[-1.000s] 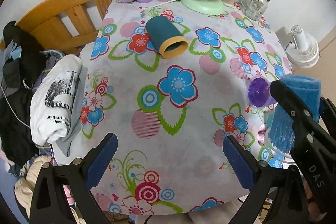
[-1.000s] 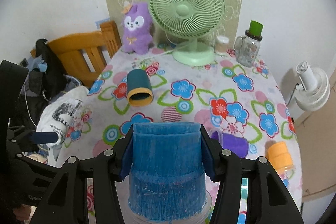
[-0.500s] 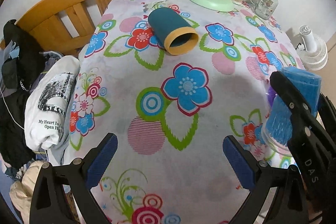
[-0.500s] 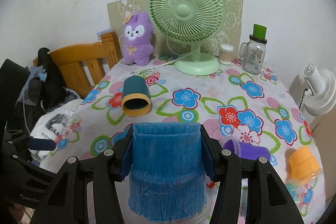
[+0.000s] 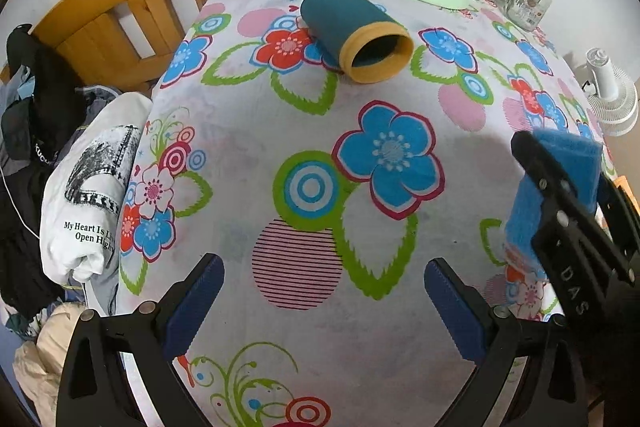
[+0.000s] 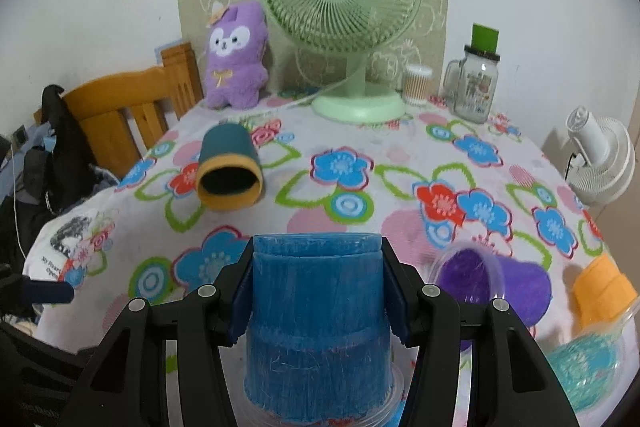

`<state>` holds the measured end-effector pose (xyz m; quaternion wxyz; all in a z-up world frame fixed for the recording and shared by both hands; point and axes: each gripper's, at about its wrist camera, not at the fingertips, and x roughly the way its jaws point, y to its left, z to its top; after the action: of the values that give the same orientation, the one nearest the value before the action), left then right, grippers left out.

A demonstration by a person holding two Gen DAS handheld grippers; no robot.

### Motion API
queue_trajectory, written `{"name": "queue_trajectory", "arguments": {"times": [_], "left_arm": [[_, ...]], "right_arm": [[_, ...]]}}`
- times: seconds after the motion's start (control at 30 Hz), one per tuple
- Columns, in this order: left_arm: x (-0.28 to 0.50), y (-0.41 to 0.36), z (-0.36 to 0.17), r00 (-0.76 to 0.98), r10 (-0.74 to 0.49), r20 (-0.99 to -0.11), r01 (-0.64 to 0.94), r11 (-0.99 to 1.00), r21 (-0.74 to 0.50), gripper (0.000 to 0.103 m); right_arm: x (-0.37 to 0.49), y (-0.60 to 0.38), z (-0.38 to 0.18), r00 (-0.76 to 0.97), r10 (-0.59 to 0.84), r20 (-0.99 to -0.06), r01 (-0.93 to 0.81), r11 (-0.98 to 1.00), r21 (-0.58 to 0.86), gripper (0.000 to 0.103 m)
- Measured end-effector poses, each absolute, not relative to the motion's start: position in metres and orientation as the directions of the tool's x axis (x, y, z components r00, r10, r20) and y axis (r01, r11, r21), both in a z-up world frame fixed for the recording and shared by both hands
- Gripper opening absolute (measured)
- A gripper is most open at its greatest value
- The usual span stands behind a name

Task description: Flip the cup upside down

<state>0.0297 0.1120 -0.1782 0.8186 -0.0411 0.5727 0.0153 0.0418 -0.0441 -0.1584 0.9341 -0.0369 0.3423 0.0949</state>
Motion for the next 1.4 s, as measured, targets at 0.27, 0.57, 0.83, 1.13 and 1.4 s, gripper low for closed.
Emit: {"name": "queue_trajectory", "arguments": {"times": [0.27, 0.57, 0.83, 1.13, 1.4], "left_arm": [[0.026, 0.112, -0.189, 0.322, -0.033, -0.946, -0.068, 0.996, -0.058, 0.101], [0.014, 0.112, -0.19, 0.272, -0.048, -0.961, -0.067, 0.995, -0.068, 0.101], [0.006, 0.11, -0.182, 0.206, -0.075, -0.976, -0.06, 0.994, -0.089, 0.101], [0.009, 0.107, -0.155, 0.187, -0.092, -0.978, -0.025, 0.995, -0.098, 0.101], [0.014, 0.096, -0.13, 0.212, -0.102, -0.972, 0.024, 0.995, -0.099, 0.101]], "right_arm": [[0.026, -0.048, -0.169, 0.742, 0.14, -0.655, -0.188, 0.982, -0.003, 0.058], [0.017, -0.052, -0.168, 0.668, 0.131, -0.733, -0.178, 0.984, 0.014, 0.064], [0.014, -0.064, -0.169, 0.536, 0.117, -0.836, -0.118, 0.991, 0.064, 0.082], [0.011, -0.067, -0.142, 0.467, 0.098, -0.879, -0.091, 0.994, 0.062, 0.086], [0.005, -0.073, -0.114, 0.462, 0.071, -0.884, -0.085, 0.996, 0.035, 0.086]]}}
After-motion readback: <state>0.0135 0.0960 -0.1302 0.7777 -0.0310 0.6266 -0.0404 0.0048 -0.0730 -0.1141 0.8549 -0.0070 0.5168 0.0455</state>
